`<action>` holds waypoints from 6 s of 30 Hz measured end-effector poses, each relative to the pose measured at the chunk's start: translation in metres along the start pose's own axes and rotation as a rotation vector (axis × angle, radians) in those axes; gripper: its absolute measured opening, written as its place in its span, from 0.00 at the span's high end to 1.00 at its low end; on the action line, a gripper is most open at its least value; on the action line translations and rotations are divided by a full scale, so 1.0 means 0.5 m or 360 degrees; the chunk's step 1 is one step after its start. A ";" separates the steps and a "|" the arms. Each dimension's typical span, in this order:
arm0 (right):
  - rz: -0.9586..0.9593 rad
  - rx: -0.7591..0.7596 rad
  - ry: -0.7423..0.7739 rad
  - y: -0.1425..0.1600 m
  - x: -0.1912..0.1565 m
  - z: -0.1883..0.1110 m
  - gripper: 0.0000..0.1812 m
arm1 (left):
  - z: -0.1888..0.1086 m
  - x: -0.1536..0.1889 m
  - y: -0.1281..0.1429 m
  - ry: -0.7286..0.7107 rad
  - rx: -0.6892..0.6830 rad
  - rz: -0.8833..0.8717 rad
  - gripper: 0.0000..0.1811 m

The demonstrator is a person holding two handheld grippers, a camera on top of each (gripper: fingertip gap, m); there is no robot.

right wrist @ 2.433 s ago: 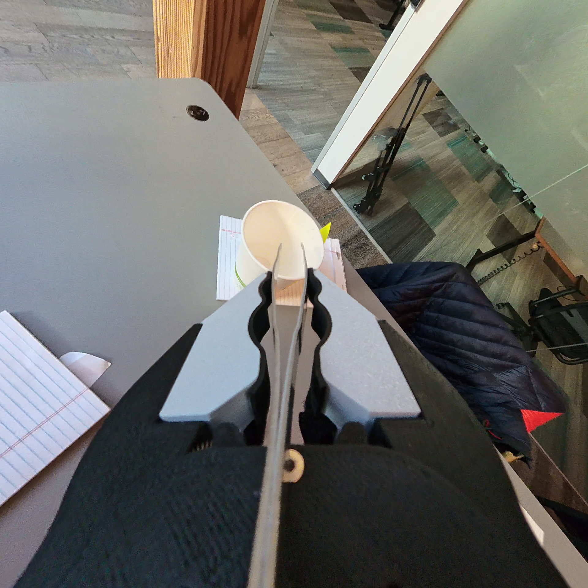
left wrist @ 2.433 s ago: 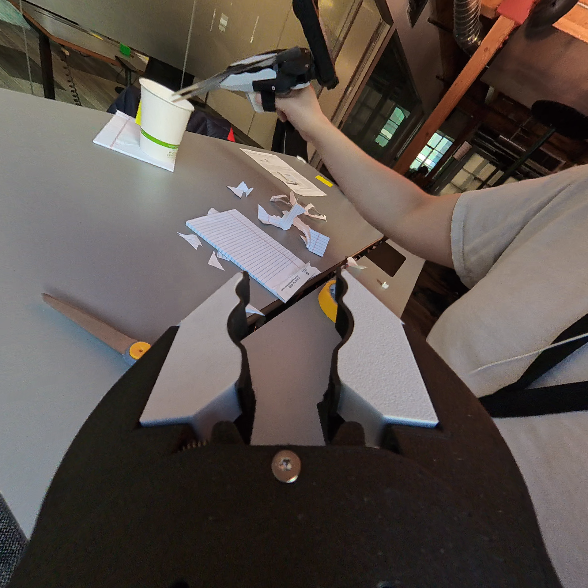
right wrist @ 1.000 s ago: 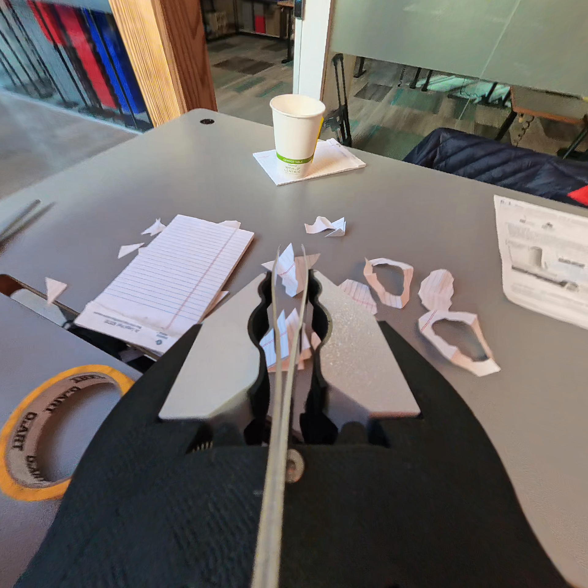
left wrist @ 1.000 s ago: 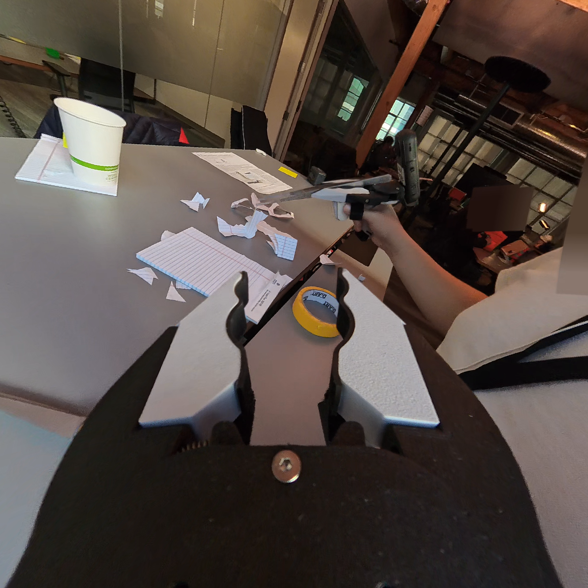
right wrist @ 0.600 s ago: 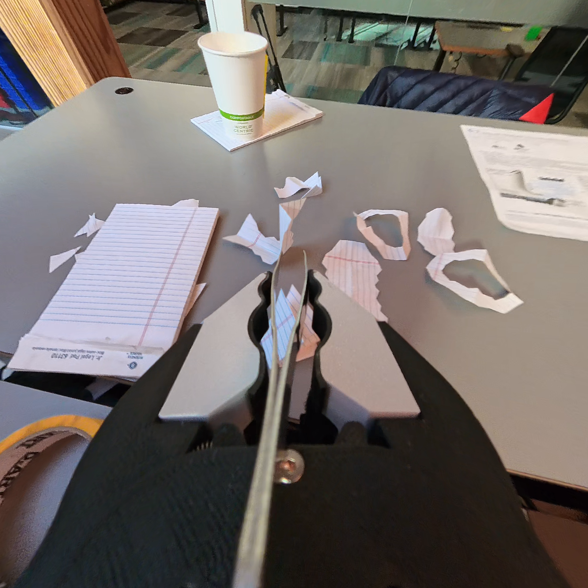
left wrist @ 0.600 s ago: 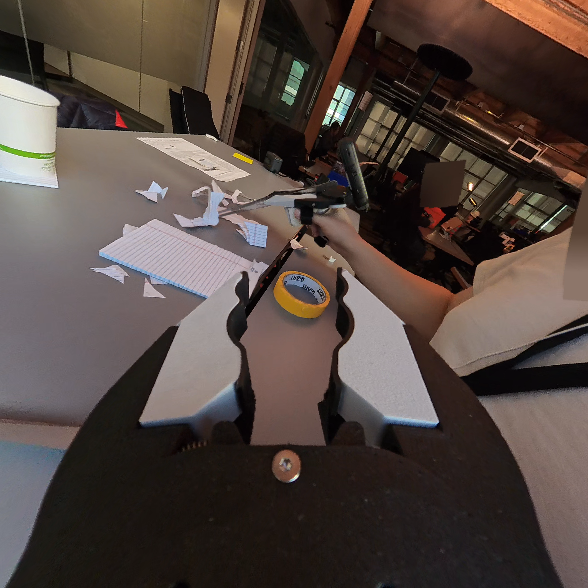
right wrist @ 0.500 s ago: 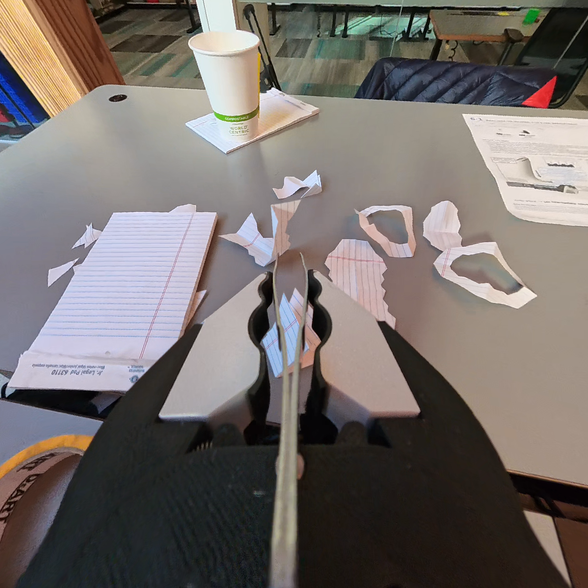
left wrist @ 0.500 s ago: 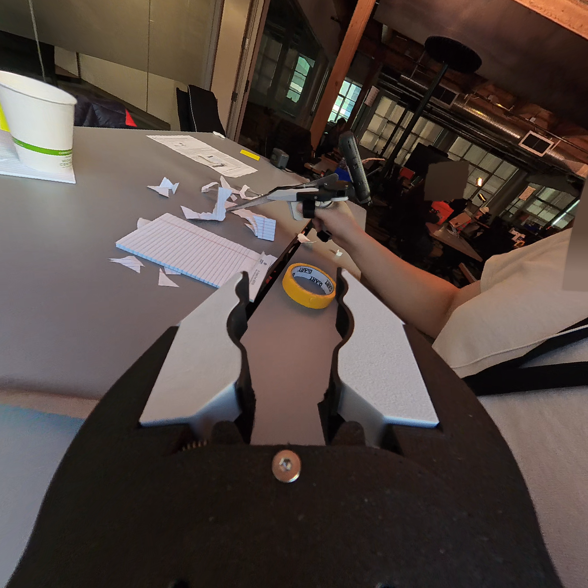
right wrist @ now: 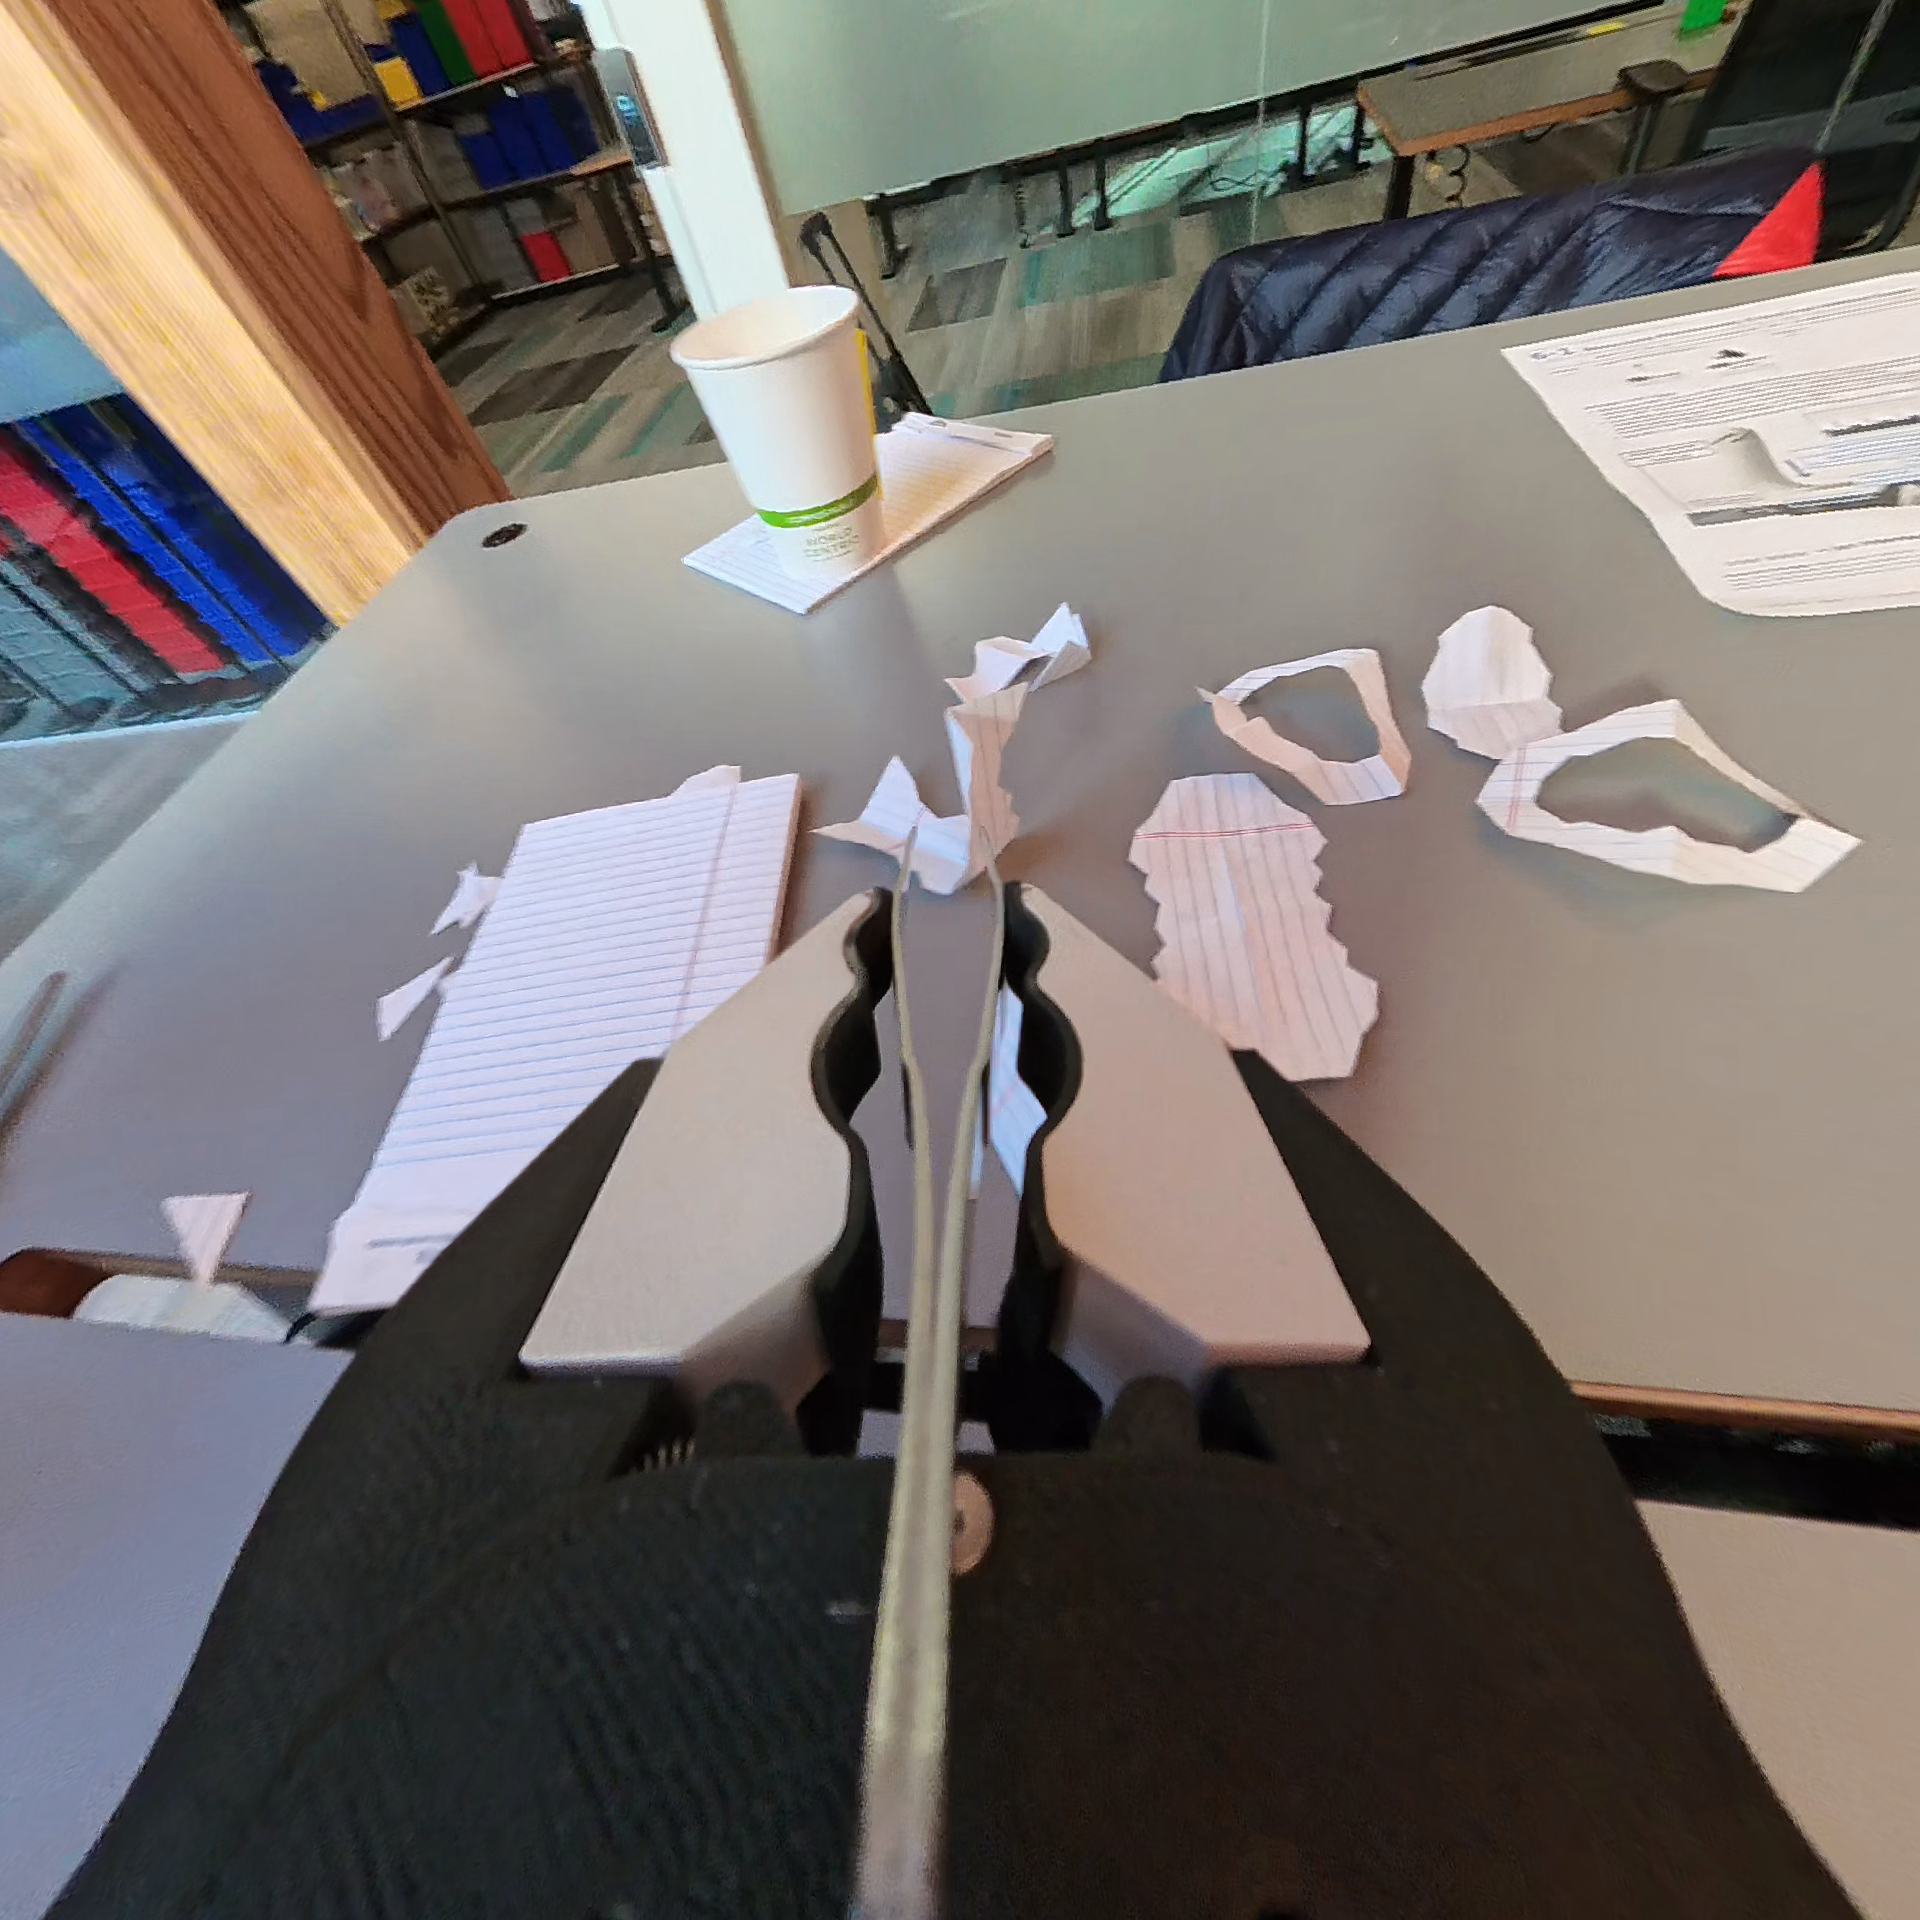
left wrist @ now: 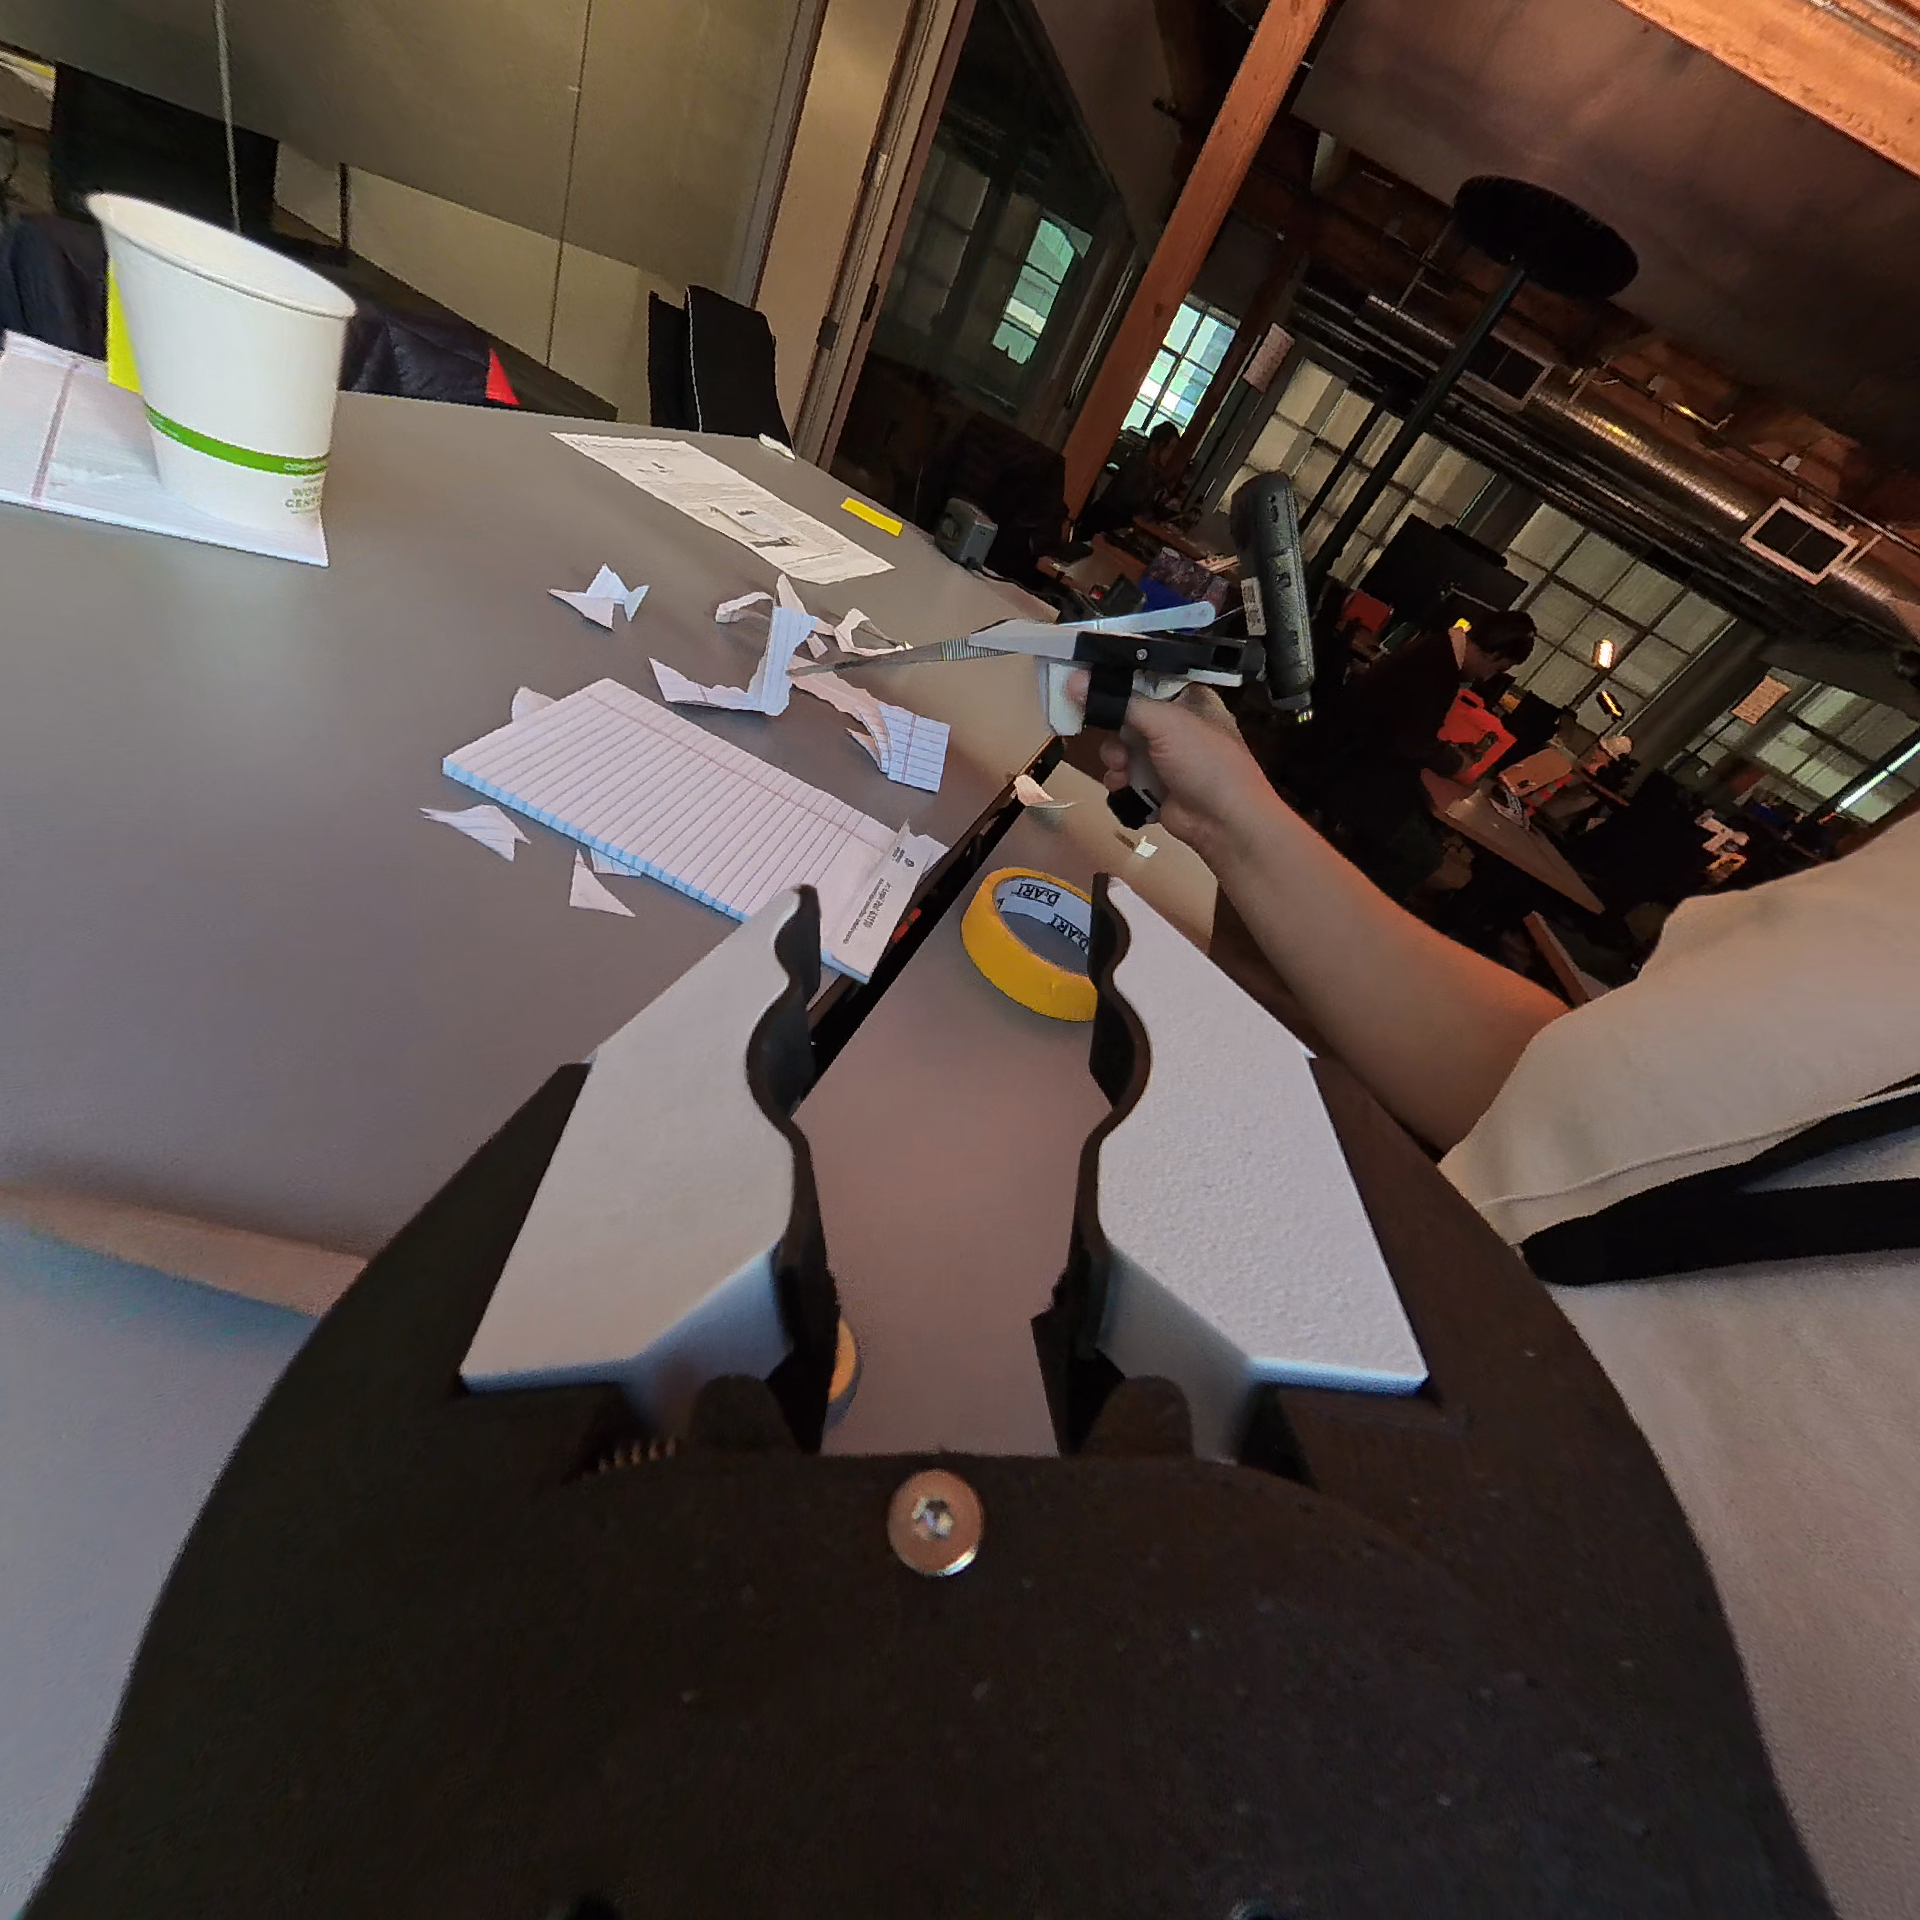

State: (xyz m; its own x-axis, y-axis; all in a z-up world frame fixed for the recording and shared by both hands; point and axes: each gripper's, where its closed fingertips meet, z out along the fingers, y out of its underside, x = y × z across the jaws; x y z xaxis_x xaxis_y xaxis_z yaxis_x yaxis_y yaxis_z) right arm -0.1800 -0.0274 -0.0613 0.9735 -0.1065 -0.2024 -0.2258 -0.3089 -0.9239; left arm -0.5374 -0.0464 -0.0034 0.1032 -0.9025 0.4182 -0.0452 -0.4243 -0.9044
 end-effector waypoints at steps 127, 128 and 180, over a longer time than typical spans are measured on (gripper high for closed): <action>-0.0249 -0.0212 -0.1290 0.027 -0.329 0.141 0.94 | 0.017 -0.097 -0.483 -0.0138 0.0648 0.0202 0.72; -0.0257 -0.0220 -0.1250 0.026 -0.322 0.147 0.93 | 0.015 -0.098 -0.483 -0.0138 0.0650 0.0200 0.72; -0.0494 -0.0311 -0.1224 0.085 -0.390 0.132 0.89 | 0.040 -0.132 -0.467 -0.0210 0.0548 0.0169 0.72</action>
State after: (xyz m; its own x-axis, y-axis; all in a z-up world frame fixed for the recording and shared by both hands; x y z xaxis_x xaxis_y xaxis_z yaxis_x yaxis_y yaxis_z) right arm -0.3771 0.0427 -0.0827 0.7296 0.6601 -0.1786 0.1223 -0.3829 -0.9156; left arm -0.5135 0.1137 0.1787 0.2436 -0.9132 0.3267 0.2716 -0.2591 -0.9269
